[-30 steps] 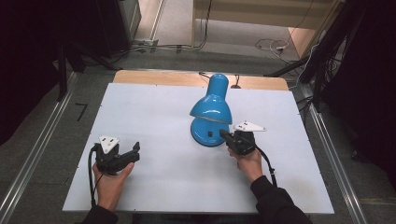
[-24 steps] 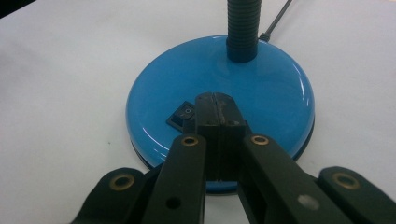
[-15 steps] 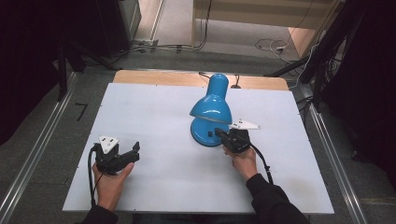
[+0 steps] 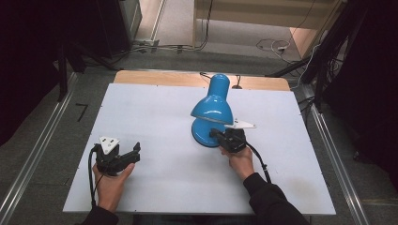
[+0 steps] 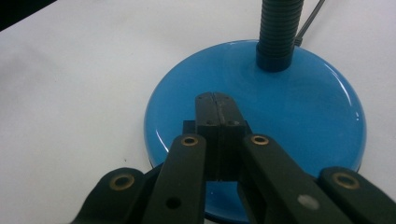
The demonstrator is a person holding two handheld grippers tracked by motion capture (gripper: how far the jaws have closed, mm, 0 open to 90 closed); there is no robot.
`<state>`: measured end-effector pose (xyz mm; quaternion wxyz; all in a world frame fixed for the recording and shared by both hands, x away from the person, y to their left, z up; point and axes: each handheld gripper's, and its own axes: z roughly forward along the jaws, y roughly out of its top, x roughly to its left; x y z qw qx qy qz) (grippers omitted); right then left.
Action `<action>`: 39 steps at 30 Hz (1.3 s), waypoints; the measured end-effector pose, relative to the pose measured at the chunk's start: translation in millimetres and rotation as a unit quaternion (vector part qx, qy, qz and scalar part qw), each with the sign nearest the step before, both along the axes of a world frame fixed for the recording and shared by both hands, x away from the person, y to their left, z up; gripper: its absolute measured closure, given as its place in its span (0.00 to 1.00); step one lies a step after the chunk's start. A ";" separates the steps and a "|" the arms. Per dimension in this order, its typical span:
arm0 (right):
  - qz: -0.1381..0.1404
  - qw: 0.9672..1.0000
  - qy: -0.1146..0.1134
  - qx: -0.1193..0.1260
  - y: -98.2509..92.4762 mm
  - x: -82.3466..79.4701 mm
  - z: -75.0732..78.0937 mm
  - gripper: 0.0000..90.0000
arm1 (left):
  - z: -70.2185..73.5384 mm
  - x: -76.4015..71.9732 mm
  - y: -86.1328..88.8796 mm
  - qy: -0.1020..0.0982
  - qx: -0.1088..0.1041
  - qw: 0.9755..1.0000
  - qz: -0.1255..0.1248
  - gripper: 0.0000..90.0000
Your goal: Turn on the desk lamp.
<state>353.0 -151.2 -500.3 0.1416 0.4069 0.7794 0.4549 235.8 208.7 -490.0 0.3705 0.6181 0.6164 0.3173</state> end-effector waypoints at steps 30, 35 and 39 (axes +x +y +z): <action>0.004 0.999 -0.022 -0.029 6.3 -9.2 -4.7 0.98 | -0.1 -0.9 0.0 -0.001 -0.002 1.000 0.001 0.20; 0.000 1.000 -0.010 -0.019 3.5 -7.9 -4.1 0.98 | 0.8 -1.4 -0.1 -0.004 -0.003 1.000 0.001 0.20; -0.001 1.000 -0.003 -0.001 -1.2 -7.8 -3.5 0.98 | 0.3 -0.7 1.0 -0.001 -0.004 1.000 0.001 0.20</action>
